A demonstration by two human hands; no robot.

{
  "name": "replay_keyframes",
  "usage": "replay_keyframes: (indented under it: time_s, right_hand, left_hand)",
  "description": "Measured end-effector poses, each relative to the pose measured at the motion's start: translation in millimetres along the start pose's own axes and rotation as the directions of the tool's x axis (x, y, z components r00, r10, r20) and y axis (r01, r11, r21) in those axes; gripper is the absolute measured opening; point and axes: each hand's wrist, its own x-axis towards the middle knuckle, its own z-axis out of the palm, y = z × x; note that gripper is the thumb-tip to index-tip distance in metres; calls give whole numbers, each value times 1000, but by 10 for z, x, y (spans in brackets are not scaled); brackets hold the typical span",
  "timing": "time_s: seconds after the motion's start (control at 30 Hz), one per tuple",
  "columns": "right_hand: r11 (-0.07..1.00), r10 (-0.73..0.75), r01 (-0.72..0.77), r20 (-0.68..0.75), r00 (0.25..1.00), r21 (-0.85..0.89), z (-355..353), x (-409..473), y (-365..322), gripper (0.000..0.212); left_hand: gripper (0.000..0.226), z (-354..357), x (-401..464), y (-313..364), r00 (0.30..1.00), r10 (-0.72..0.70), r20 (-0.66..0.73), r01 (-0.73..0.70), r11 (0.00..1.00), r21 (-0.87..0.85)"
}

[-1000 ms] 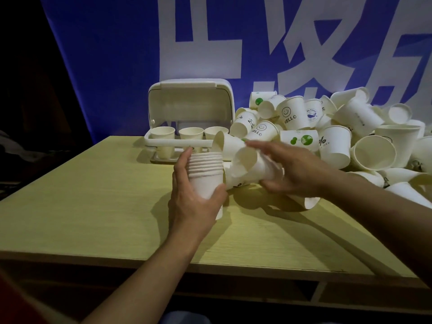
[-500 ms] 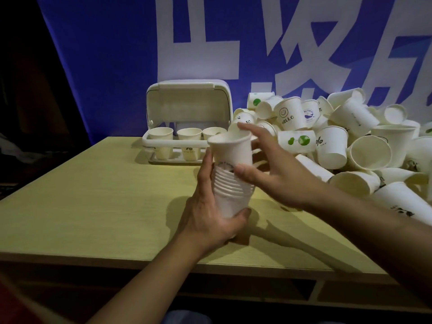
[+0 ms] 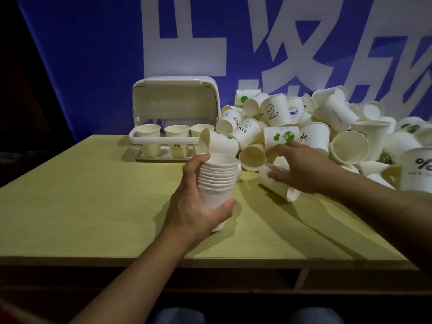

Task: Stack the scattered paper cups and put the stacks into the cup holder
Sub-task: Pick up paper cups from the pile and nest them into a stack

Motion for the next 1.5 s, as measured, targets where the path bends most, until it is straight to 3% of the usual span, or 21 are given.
replay_keyframes:
  time_s: [0.1, 0.27, 0.4, 0.53, 0.6, 0.77, 0.93, 1.07, 1.2, 1.33, 1.43, 1.5]
  right_hand:
    - [996, 60, -68, 141, 988, 50, 75, -10, 54, 64]
    - [998, 35, -48, 294, 955, 35, 42, 8, 45, 72]
    - [993, 37, -70, 325, 945, 91, -2, 54, 17, 77]
    - [889, -14, -62, 163, 987, 454, -81, 56, -46, 83]
    - [842, -15, -4, 32, 999, 539, -24, 8, -82, 81]
    - [814, -48, 107, -118, 992, 571, 280, -145, -84, 61]
    - [767, -28, 83, -96, 995, 636, 390, -198, -35, 43]
    - [766, -30, 128, -164, 986, 630, 398, -220, -29, 49]
    - [657, 62, 188, -301, 952, 730, 180, -173, -94, 75]
    - [617, 106, 243, -385, 917, 749, -23, -94, -322, 51]
    - [505, 55, 291, -366, 929, 813, -36, -82, -524, 41]
    - [405, 18, 316, -353, 935, 858, -22, -80, -652, 19]
  left_hand:
    - [94, -4, -4, -12, 1000, 1, -6, -1, 1000, -12]
    - [96, 4, 0, -6, 1000, -15, 16, 16, 1000, -24]
    - [99, 2, 6, -6, 1000, -6, 15, 7, 999, -33]
    - [105, -6, 12, -16, 1000, 29, 7, -29, 1000, -7]
    - [104, -3, 18, -19, 999, 28, 15, -28, 1000, -1]
    - [101, 0, 12, -2, 1000, 19, 3, -19, 1000, -16]
    - [105, 15, 22, -39, 1000, 30, 5, -30, 999, -28]
    - [102, 12, 16, -12, 1000, 18, 8, -18, 999, -36]
    - [97, -12, 12, 13, 998, -6, 61, 12, 995, -104]
    - [97, -34, 19, 21, 988, 22, 155, 6, 983, -182]
    - [97, -49, 28, 26, 978, 43, 204, 6, 973, -232]
    - [100, -60, 39, 29, 975, 32, 218, 25, 967, -254]
